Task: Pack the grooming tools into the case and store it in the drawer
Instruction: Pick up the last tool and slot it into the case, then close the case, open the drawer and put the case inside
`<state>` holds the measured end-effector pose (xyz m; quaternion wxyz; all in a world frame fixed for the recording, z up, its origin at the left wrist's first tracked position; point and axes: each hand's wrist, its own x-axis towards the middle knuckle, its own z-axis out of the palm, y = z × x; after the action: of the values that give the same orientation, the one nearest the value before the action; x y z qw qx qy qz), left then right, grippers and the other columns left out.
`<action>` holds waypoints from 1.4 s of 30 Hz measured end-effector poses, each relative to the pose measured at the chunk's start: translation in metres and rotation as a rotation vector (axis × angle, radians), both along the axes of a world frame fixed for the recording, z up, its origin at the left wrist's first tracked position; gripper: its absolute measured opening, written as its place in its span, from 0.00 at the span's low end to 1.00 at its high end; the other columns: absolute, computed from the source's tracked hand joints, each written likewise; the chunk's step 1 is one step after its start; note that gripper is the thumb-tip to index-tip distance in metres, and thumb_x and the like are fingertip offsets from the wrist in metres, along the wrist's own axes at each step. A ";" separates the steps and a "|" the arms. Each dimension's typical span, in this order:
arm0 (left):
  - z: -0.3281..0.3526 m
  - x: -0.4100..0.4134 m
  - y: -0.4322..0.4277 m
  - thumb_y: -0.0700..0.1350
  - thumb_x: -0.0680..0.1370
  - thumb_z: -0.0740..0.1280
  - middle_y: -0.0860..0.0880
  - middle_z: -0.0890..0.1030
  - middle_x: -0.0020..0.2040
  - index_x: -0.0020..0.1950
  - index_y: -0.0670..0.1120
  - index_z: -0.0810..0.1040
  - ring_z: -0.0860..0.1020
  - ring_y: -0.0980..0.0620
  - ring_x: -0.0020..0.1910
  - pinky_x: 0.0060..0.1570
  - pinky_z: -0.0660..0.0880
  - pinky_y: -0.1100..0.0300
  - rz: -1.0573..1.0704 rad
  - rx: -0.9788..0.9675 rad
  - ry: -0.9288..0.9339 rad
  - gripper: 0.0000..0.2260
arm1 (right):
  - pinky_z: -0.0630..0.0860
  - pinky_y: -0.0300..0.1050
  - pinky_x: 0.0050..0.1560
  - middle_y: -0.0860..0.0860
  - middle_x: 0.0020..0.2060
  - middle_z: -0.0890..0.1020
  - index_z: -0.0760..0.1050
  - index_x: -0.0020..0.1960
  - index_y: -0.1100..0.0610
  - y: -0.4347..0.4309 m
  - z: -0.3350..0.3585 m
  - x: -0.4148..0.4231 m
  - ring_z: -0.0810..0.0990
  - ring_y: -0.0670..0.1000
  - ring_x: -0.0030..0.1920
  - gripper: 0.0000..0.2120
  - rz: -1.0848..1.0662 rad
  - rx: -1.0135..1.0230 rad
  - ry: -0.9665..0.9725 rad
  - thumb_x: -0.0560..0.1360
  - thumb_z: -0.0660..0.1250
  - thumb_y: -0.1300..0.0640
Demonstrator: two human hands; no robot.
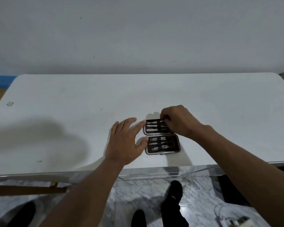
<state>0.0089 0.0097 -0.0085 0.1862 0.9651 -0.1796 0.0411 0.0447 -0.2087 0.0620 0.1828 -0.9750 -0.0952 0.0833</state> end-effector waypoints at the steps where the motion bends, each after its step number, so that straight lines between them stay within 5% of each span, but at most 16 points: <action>1: 0.000 0.000 0.000 0.62 0.76 0.57 0.54 0.70 0.71 0.74 0.60 0.67 0.65 0.54 0.72 0.75 0.57 0.48 -0.001 0.000 0.002 0.26 | 0.73 0.44 0.41 0.55 0.43 0.84 0.80 0.47 0.57 -0.003 0.003 -0.001 0.77 0.55 0.41 0.14 -0.023 0.008 -0.003 0.72 0.58 0.68; 12: 0.006 -0.002 -0.001 0.63 0.76 0.57 0.52 0.72 0.70 0.73 0.59 0.68 0.67 0.52 0.71 0.74 0.58 0.47 0.001 0.011 0.025 0.26 | 0.77 0.50 0.54 0.56 0.52 0.83 0.76 0.59 0.58 -0.009 0.007 -0.033 0.80 0.57 0.52 0.14 -0.329 0.076 0.214 0.75 0.64 0.56; 20: 0.015 -0.001 -0.001 0.67 0.74 0.53 0.51 0.68 0.74 0.74 0.53 0.69 0.63 0.51 0.75 0.75 0.52 0.47 -0.019 -0.055 0.167 0.33 | 0.79 0.53 0.56 0.58 0.56 0.80 0.71 0.64 0.60 -0.015 0.007 -0.052 0.80 0.58 0.54 0.23 -0.383 0.217 0.355 0.70 0.69 0.62; 23: 0.027 0.001 -0.004 0.63 0.78 0.60 0.51 0.66 0.75 0.75 0.54 0.68 0.61 0.50 0.75 0.75 0.54 0.51 0.009 -0.019 0.263 0.27 | 0.79 0.50 0.52 0.59 0.55 0.81 0.75 0.62 0.59 -0.017 0.006 -0.055 0.80 0.58 0.53 0.21 -0.383 0.232 0.339 0.69 0.67 0.66; 27: 0.043 0.000 -0.017 0.52 0.80 0.65 0.47 0.73 0.67 0.71 0.47 0.73 0.71 0.48 0.66 0.64 0.67 0.57 0.065 -0.045 0.387 0.21 | 0.75 0.44 0.47 0.59 0.54 0.81 0.78 0.58 0.58 -0.016 0.003 -0.057 0.81 0.57 0.52 0.19 -0.394 0.252 0.312 0.68 0.68 0.66; 32: 0.043 0.007 -0.021 0.44 0.78 0.69 0.47 0.83 0.59 0.50 0.42 0.82 0.79 0.48 0.58 0.54 0.70 0.62 0.139 -0.189 0.512 0.06 | 0.76 0.46 0.45 0.59 0.48 0.83 0.81 0.51 0.59 -0.017 0.001 -0.057 0.81 0.57 0.47 0.14 -0.407 0.277 0.293 0.67 0.68 0.68; 42: 0.044 -0.001 -0.025 0.35 0.74 0.71 0.53 0.82 0.42 0.58 0.46 0.84 0.82 0.48 0.51 0.53 0.73 0.62 0.301 -0.545 0.545 0.14 | 0.74 0.41 0.44 0.56 0.41 0.86 0.81 0.54 0.56 -0.016 -0.003 -0.055 0.82 0.55 0.47 0.19 -0.452 0.331 0.289 0.66 0.67 0.69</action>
<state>0.0076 -0.0155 0.0358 0.4674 0.8716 0.0367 -0.1433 -0.0100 -0.2247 0.0592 0.3647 -0.9065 0.1384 0.1615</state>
